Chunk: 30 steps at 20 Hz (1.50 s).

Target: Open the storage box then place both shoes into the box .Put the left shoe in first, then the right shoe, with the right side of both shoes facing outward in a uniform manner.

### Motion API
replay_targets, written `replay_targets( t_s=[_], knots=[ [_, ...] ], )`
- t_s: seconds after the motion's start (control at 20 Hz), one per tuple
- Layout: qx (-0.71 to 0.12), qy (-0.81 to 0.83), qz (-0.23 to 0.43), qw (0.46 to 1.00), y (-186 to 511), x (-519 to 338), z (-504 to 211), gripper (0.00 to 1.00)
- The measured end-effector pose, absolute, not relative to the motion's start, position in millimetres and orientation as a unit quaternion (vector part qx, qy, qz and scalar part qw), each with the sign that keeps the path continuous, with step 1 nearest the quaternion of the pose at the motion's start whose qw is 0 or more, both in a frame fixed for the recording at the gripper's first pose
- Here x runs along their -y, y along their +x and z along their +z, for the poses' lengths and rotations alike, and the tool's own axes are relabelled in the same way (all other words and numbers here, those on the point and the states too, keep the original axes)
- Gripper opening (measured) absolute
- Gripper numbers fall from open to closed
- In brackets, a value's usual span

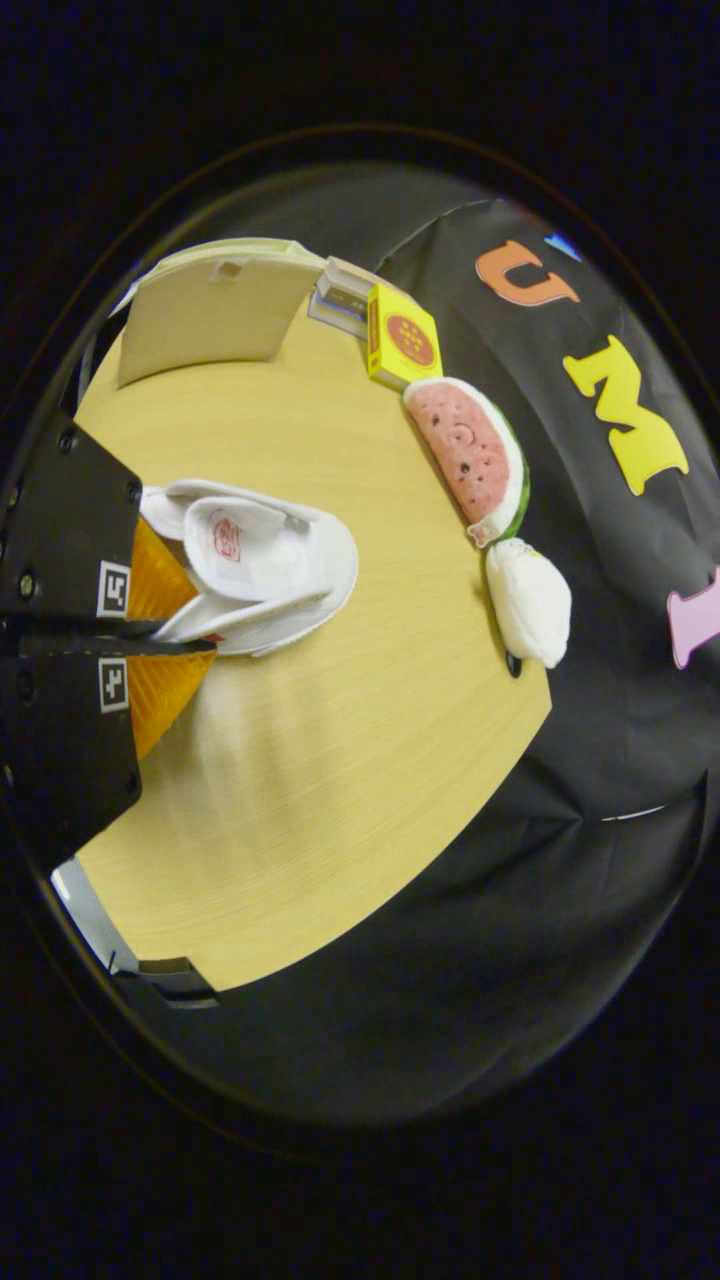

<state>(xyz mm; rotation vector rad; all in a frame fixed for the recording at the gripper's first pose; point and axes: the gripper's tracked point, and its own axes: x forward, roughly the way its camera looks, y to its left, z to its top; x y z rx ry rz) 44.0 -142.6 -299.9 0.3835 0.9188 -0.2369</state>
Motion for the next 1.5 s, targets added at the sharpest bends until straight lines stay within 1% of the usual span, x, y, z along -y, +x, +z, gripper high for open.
replay_targets(
  t_s=[0.4, 0.65, 0.95, 1.1, 1.3, 1.5],
  knots=[
    [-0.376, 0.181, -0.12, 0.901, 42, 16, -181, 0.0],
    [-0.355, 0.179, -0.106, 0.911, 50, -89, -139, 0.0],
    [-0.363, 0.162, -0.09, 0.913, 66, -197, -151, 0.0],
    [-0.374, 0.162, -0.088, 0.909, 71, -230, -167, 0.0],
    [-0.379, 0.153, -0.104, 0.907, 78, -246, -190, 0.0],
    [-0.364, 0.145, -0.13, 0.911, 84, -245, -203, 0.0]
  ],
)
